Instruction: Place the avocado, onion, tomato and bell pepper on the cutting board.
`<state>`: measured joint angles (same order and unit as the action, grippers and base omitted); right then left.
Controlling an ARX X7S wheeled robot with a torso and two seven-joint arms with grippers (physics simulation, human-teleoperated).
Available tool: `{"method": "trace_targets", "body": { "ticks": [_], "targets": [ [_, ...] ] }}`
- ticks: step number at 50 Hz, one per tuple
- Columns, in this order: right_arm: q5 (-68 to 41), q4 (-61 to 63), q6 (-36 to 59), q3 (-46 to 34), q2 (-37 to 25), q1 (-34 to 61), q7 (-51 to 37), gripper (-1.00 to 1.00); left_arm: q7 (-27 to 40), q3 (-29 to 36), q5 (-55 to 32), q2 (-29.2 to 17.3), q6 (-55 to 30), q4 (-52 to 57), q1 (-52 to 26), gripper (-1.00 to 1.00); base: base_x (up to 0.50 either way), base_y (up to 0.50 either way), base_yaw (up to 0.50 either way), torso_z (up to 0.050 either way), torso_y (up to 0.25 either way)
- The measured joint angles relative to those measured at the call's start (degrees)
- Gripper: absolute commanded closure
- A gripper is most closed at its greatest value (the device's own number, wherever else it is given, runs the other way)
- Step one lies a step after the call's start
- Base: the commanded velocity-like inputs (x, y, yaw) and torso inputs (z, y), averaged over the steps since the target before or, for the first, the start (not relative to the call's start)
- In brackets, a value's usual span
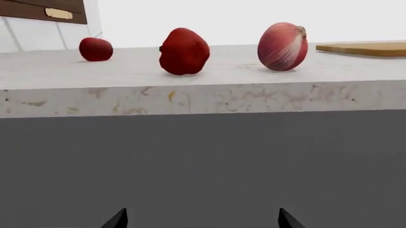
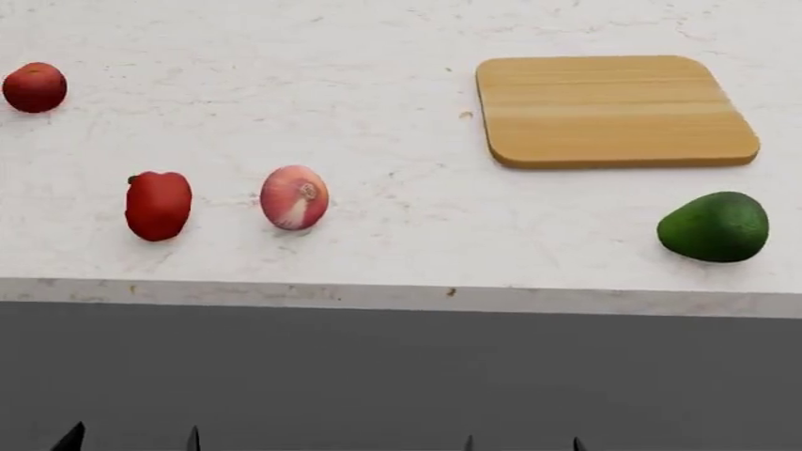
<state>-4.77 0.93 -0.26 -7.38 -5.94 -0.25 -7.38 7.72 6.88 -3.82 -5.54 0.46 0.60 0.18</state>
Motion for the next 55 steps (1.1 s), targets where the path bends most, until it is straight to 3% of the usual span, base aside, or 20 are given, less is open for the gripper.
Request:
{"method": "trace_targets", "body": {
  "ticks": [15, 25, 39, 55],
  "targets": [
    [-0.68, 0.3, 0.19, -1.0, -0.99, 0.1, -1.52, -1.0, 1.52, 1.27, -0.45, -0.98, 0.22, -0.06, -0.1, -1.0, 0.0, 0.0, 0.0, 0.0, 0.0],
    [-0.16, 7.07, 5.08, -1.33, -2.31, 0.24, -3.42, -1.0, 4.88, 0.39, 0.09, -1.84, -6.31, 6.28, -1.44, -1.0, 0.0, 0.0, 0.0, 0.0, 0.0],
    [0.06, 25.06, 27.43, -0.78, -6.0, 7.04, -4.23, -1.0, 5.91, -1.38, -2.65, -4.71, -25.21, 22.13, -7.56, -1.0, 0.0, 0.0, 0.0, 0.0, 0.0],
    [-3.94, 30.82, 55.38, 0.41, -11.0, 31.26, 0.94, -1.0, 2.94, -3.29, -7.16, -10.33, -48.98, 29.7, -23.98, -1.0, 0.0, 0.0, 0.0, 0.0, 0.0]
  ]
}}
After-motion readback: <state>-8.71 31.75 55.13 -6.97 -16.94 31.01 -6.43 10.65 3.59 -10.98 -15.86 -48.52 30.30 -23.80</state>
